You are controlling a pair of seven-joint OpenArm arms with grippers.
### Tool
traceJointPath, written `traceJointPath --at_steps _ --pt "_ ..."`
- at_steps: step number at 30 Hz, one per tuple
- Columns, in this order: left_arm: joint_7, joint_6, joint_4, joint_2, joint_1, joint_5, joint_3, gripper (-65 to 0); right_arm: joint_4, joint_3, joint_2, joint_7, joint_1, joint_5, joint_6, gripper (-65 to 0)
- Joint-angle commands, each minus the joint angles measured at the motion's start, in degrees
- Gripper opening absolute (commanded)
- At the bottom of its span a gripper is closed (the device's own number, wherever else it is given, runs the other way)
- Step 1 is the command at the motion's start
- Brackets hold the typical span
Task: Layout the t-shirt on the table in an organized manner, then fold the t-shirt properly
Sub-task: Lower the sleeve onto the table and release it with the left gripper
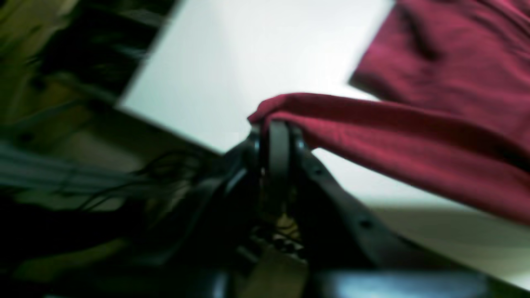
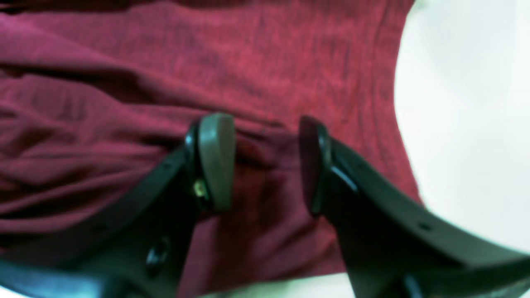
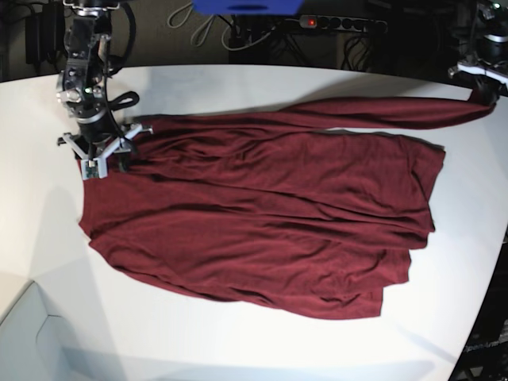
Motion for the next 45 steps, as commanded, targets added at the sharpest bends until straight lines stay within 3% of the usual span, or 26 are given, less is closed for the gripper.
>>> traceJointPath --at_steps 1,8,18,24,29,33,40,45 --pt "-1.64 -1.12 0.89 -0.59 -0.87 -0.72 -0.54 -65.0 0.91 0.24 0.42 1.24 0.56 0.58 -0.11 -39.1" --pt "-1.73 -4.29 1.5 -0.33 -2.18 -0.81 -2.29 -65.0 0.82 0.24 0.33 1.24 0.48 0.58 -0.11 -39.1" --pt "-1.82 -4.38 0.71 -1.03 -4.91 -0.63 -2.21 -65.0 0.82 2.35 0.24 1.24 0.48 0.58 -0.11 -39.1" --pt "-1.73 -4.38 -0.26 -1.3 -11.5 -0.19 -1.77 -65.0 0.82 2.53 0.15 1.24 0.48 0.58 -0.11 -39.1" --pt "-1.64 -8.24 -4.65 -1.21 -15.99 -0.1 -0.89 -65.0 0.82 2.53 0.15 1.24 0.48 0.58 -0.11 -39.1" --pt "-1.64 -11.76 -10.98 -3.93 -16.25 -0.1 2.89 -65.0 0.82 2.53 0.15 1.24 0.48 0.58 -0.11 -39.1" --pt "-1.73 -12.38 -19.33 -6.83 -16.34 -0.1 6.41 -64.7 0.82 2.53 0.24 1.24 0.48 0.58 -0.11 -39.1" --pt "-1.73 -12.38 -22.06 -7.89 -15.99 -0.1 6.06 -57.2 0.82 2.53 0.24 1.24 0.48 0.58 -0.11 -39.1"
